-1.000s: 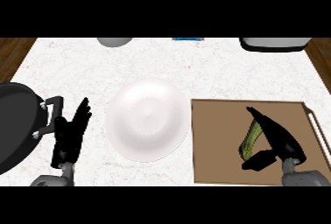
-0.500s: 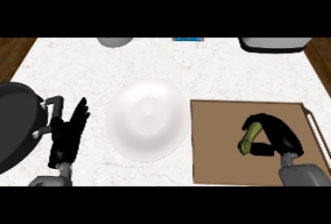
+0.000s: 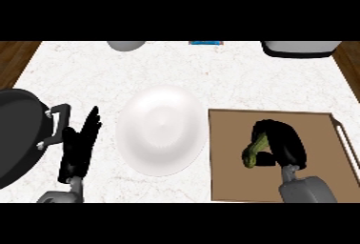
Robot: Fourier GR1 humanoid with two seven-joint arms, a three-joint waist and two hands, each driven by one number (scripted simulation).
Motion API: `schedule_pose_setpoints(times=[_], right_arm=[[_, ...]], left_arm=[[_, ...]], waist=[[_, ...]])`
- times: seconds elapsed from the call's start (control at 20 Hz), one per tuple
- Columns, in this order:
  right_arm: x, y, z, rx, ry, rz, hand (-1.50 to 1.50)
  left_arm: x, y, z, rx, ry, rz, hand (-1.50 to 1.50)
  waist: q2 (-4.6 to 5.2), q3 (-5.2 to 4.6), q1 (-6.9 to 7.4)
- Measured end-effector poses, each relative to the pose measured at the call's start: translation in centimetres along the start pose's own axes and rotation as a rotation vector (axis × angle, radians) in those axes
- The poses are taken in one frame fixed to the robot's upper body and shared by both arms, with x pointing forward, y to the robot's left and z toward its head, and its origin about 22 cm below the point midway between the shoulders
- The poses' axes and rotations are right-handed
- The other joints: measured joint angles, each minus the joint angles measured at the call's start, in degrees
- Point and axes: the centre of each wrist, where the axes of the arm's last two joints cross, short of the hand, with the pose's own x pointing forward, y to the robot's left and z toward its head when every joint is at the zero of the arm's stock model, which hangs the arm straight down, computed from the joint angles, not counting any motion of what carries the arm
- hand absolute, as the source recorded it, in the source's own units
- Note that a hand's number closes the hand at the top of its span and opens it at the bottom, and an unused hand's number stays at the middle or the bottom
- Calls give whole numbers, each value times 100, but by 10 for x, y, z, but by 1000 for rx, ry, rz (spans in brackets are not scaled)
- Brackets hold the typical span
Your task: Pick the squash from the tray and place it in the plate
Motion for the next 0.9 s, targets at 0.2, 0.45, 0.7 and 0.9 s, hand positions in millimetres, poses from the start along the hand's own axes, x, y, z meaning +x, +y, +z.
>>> schedule_pose_setpoints(times=[0.2,0.45,0.7,0.9], right_arm=[[88,22,4,-23,-124,33,150],[166,26,17,-129,-209,73,150],[219,16,32,-331,-221,49,150],[244,9,37,-450,-230,68,150]], left_arm=[[6,-10,-2,-55,-23,-19,0],[12,-20,-6,-99,-37,-31,0],[15,-23,-10,-102,-28,-29,0],[17,-19,-12,-100,-24,-25,0]], waist=[[41,1,399],[63,6,647],[30,7,631],[24,6,590]])
